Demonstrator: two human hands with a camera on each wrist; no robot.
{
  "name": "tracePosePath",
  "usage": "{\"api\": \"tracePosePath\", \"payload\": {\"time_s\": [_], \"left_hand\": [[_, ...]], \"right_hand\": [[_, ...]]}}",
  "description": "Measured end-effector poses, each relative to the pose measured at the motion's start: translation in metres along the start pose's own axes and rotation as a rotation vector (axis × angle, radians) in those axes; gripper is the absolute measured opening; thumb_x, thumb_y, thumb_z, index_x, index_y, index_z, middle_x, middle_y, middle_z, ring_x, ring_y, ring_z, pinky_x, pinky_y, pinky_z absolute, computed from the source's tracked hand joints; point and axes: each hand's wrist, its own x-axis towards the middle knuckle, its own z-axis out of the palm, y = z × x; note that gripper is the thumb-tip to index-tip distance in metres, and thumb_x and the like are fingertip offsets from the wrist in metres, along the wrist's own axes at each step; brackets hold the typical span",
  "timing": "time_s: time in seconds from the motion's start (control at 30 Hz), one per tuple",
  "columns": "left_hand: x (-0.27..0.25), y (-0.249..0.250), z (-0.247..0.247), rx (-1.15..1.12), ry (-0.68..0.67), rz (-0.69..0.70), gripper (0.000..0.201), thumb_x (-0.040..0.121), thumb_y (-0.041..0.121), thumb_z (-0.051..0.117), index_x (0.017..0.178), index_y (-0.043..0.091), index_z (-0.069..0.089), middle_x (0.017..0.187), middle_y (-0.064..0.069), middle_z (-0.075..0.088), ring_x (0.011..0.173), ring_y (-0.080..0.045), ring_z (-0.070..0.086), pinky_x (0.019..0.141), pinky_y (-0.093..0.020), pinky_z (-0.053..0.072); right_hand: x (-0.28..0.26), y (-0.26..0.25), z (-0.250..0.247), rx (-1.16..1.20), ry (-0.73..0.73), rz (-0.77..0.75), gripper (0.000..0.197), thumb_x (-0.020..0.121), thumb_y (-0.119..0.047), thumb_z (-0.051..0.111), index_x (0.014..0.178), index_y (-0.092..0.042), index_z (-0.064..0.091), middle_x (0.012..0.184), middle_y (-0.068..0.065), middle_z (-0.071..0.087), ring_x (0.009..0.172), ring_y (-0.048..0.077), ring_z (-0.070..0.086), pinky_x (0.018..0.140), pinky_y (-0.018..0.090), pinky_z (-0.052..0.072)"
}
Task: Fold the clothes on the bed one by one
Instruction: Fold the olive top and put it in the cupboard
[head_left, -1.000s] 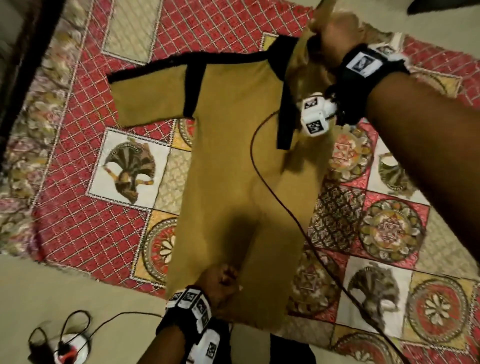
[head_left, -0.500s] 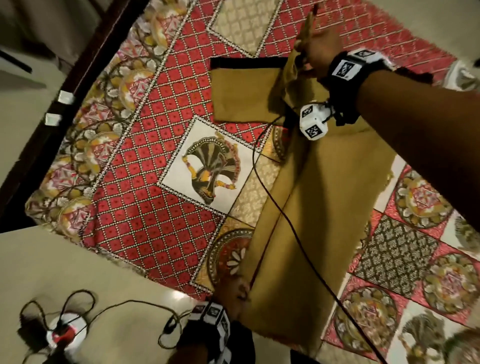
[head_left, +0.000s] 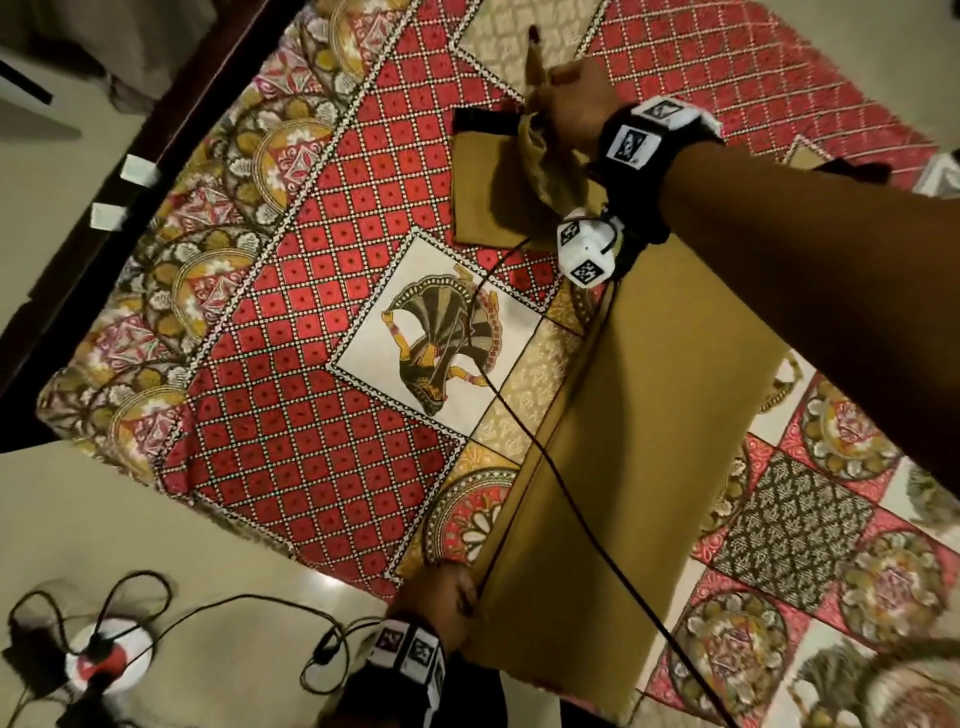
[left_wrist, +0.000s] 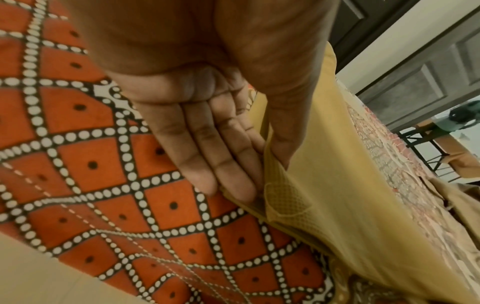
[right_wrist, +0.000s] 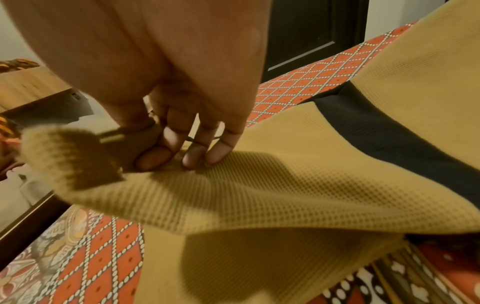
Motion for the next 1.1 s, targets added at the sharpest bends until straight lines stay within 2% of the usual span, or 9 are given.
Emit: {"api": "tracePosePath", "payload": {"time_s": [0.13, 0.27, 0.4, 0.57, 0.7, 0.8, 0.87, 1.0, 1.1], "left_hand": [[0.001, -0.012, 0.000, -0.029, 0.072, 0.028, 0.016, 0.077, 0.046, 0.073, 0.080, 0.036, 0.060, 0.093, 0.011, 0.064, 0.094, -0.015, 0.063, 0.087, -0.026, 0.049], [0.005, -0.016, -0.004, -0.091, 0.094, 0.064, 0.032, 0.072, 0.039, 0.080, 0.064, 0.034, 0.049, 0.068, 0.016, 0.055, 0.071, -0.004, 0.053, 0.077, -0.020, 0.043], [0.008, -0.019, -0.001, -0.117, 0.109, 0.068, 0.021, 0.065, 0.033, 0.080, 0.062, 0.033, 0.060, 0.061, 0.011, 0.064, 0.066, -0.004, 0.062, 0.060, -0.011, 0.044], [-0.005, -0.015, 0.015, -0.184, 0.253, 0.066, 0.032, 0.054, 0.069, 0.059, 0.065, 0.039, 0.061, 0.071, 0.007, 0.073, 0.072, -0.009, 0.067, 0.072, -0.026, 0.054], [-0.015, -0.015, 0.030, -0.210, 0.453, 0.063, 0.041, 0.061, 0.073, 0.063, 0.074, 0.035, 0.067, 0.070, 0.009, 0.072, 0.069, -0.008, 0.068, 0.067, -0.021, 0.052], [-0.027, -0.006, 0.037, -0.235, 0.583, 0.096, 0.043, 0.070, 0.056, 0.067, 0.077, 0.014, 0.074, 0.072, -0.003, 0.071, 0.066, -0.017, 0.062, 0.066, -0.022, 0.048], [-0.034, 0.004, 0.041, -0.301, 0.592, 0.046, 0.025, 0.079, 0.023, 0.077, 0.078, -0.001, 0.072, 0.068, -0.009, 0.065, 0.059, -0.014, 0.056, 0.062, -0.019, 0.045], [-0.036, 0.007, 0.047, -0.354, 0.577, -0.002, 0.007, 0.083, -0.006, 0.071, 0.084, -0.002, 0.065, 0.064, -0.002, 0.057, 0.049, 0.004, 0.053, 0.057, -0.012, 0.043], [-0.037, 0.000, 0.044, -0.374, 0.602, 0.029, 0.009, 0.085, -0.014, 0.062, 0.089, -0.006, 0.060, 0.069, -0.010, 0.056, 0.055, -0.004, 0.057, 0.055, -0.011, 0.045]], "right_hand": [[-0.033, 0.005, -0.012, 0.162, -0.080, -0.011, 0.036, 0.107, -0.039, 0.043, 0.077, -0.021, 0.052, 0.059, -0.009, 0.062, 0.059, 0.016, 0.053, 0.053, 0.025, 0.037], [-0.099, 0.079, -0.054, 0.412, 0.208, 0.115, 0.020, 0.102, -0.032, 0.057, 0.087, -0.019, 0.062, 0.054, -0.009, 0.064, 0.049, 0.004, 0.057, 0.047, 0.019, 0.041], [-0.217, 0.220, -0.081, 0.299, 0.442, 0.378, 0.044, 0.074, -0.054, 0.060, 0.091, -0.014, 0.070, 0.081, -0.003, 0.068, 0.076, 0.013, 0.062, 0.083, 0.043, 0.056], [-0.421, 0.334, -0.024, 0.225, 0.549, 0.566, 0.047, 0.102, -0.041, 0.054, 0.094, 0.002, 0.072, 0.089, 0.023, 0.071, 0.083, 0.030, 0.064, 0.069, 0.034, 0.045], [-0.521, 0.362, 0.052, 0.230, 0.365, 0.673, 0.076, 0.079, -0.072, 0.037, 0.079, -0.004, 0.070, 0.077, 0.015, 0.069, 0.079, 0.030, 0.064, 0.064, 0.030, 0.033], [-0.551, 0.365, 0.089, 0.312, 0.247, 0.613, 0.075, 0.075, -0.085, 0.047, 0.090, -0.016, 0.072, 0.085, 0.004, 0.071, 0.083, 0.027, 0.067, 0.071, 0.033, 0.046], [-0.561, 0.360, 0.096, 0.310, 0.154, 0.571, 0.062, 0.078, -0.081, 0.050, 0.086, -0.024, 0.070, 0.080, -0.003, 0.069, 0.076, 0.017, 0.064, 0.065, 0.028, 0.045], [-0.569, 0.342, 0.094, 0.283, 0.145, 0.471, 0.026, 0.096, -0.037, 0.067, 0.082, -0.015, 0.062, 0.072, -0.006, 0.055, 0.068, 0.016, 0.051, 0.060, 0.025, 0.035], [-0.578, 0.345, 0.100, 0.395, 0.136, 0.526, 0.013, 0.094, -0.015, 0.071, 0.090, -0.008, 0.060, 0.075, -0.003, 0.059, 0.070, 0.014, 0.055, 0.061, 0.023, 0.041]]}}
